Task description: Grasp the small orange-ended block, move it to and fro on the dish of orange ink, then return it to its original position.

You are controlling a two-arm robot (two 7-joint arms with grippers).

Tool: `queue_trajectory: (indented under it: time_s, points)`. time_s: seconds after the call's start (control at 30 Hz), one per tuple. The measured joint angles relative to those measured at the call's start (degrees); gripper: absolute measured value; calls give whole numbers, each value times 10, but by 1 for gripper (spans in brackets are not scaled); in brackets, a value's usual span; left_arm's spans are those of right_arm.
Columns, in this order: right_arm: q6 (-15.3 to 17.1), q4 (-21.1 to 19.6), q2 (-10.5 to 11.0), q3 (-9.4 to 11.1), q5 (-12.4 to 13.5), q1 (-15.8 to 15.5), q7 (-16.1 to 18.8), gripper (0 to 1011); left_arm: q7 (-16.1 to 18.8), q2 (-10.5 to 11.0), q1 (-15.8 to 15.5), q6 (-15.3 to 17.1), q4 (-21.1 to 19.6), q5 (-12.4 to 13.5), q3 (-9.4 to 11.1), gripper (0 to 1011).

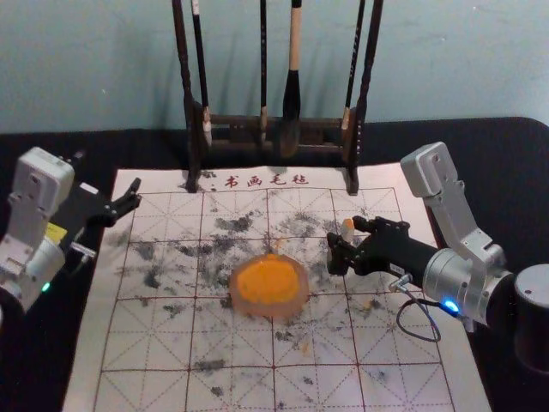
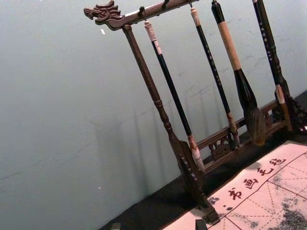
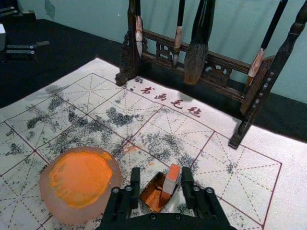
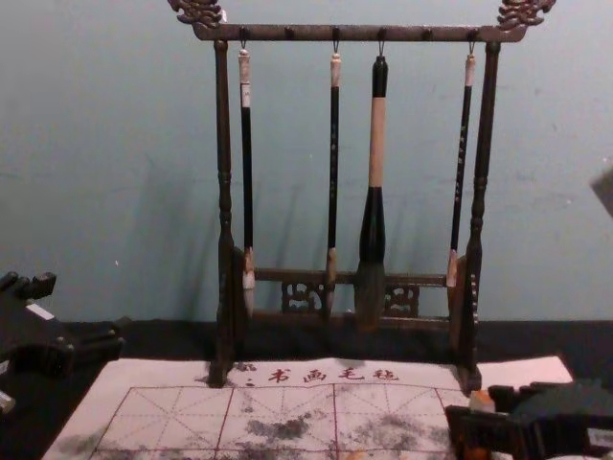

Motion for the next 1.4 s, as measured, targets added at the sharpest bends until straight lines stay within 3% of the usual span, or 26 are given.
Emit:
queue_trajectory:
  time_s: [0.47, 0.67, 0.8, 0.87, 1.07, 1.23, 1.4]
  points:
    - [-4, -2, 0, 2, 1, -2, 0, 948, 0, 0, 0, 0, 0, 0, 0, 1001]
    - [-91, -30, -12, 40, -1, -33, -19, 1002, 0, 0, 0, 0, 0, 0, 0, 1001]
    - [-168, -30, -31, 66, -33, -54, -65, 1002, 0, 0, 0, 0, 0, 0, 0, 1001]
    - [-182, -22, -36, 71, -47, -56, -81, 1002, 0, 0, 0, 0, 0, 0, 0, 1001]
    - [-167, 22, -44, 76, -78, -57, -103, 1002, 0, 0, 0, 0, 0, 0, 0, 1001]
    - [-144, 49, -47, 74, -87, -56, -94, 1002, 0, 0, 0, 0, 0, 0, 0, 1001]
    - [-142, 53, -49, 74, -89, -56, -93, 1002, 0, 0, 0, 0, 0, 0, 0, 1001]
